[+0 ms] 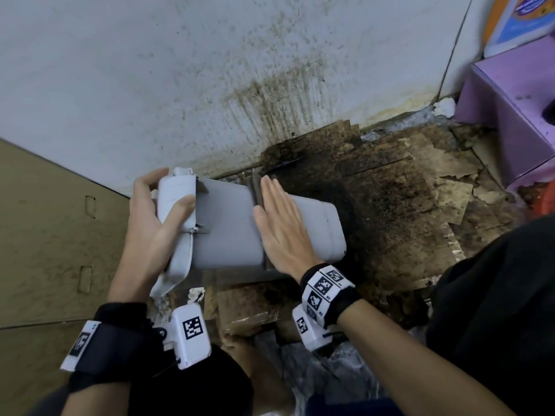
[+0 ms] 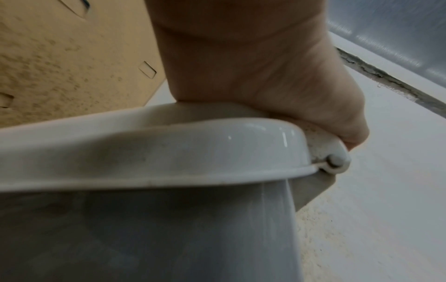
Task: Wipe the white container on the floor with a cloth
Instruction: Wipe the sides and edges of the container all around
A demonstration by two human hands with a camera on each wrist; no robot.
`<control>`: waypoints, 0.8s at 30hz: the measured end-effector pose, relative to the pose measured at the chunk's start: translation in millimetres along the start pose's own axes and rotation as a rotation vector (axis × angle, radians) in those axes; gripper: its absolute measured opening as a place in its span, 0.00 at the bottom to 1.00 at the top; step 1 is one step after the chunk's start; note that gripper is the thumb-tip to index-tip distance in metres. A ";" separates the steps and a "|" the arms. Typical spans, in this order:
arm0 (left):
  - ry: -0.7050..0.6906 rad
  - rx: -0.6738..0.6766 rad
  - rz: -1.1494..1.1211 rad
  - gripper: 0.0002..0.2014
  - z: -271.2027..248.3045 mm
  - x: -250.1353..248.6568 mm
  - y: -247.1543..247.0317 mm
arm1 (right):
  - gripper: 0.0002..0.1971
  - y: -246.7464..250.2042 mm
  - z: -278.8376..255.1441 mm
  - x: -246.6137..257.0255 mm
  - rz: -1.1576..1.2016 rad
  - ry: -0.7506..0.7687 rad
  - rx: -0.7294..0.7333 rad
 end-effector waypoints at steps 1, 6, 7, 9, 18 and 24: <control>-0.004 0.000 -0.009 0.39 -0.3 -0.2 1.1 | 0.36 1.6 -0.6 -6.8 -0.020 0.032 -0.001; -0.001 -0.011 -0.050 0.38 2.2 3.6 7.3 | 0.36 18.5 -7.1 -68.6 -0.109 -0.048 0.034; -0.001 -0.011 -0.057 0.38 2.7 4.8 8.3 | 0.37 22.9 -9.0 -83.5 -0.134 -0.101 0.025; 0.000 -0.012 -0.064 0.38 3.7 6.0 9.5 | 0.36 30.2 -11.5 -105.8 -0.141 -0.216 0.009; -0.028 -0.004 -0.009 0.38 8.4 -3.3 -0.2 | 0.41 18.5 -42.5 -110.1 -0.047 -0.353 -0.174; -0.024 0.006 0.007 0.39 10.1 -2.1 3.8 | 0.36 9.4 -56.7 -106.0 -0.076 -0.266 -0.344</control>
Point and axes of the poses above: each hand's wrist, its own z-axis towards the middle knuckle, its own y-axis out of the back of the hand, x = y × z, the point moved 4 cm from there along z, towards the middle knuckle, and after that the axes turned 3 degrees about -x, right-handed, at the moved point
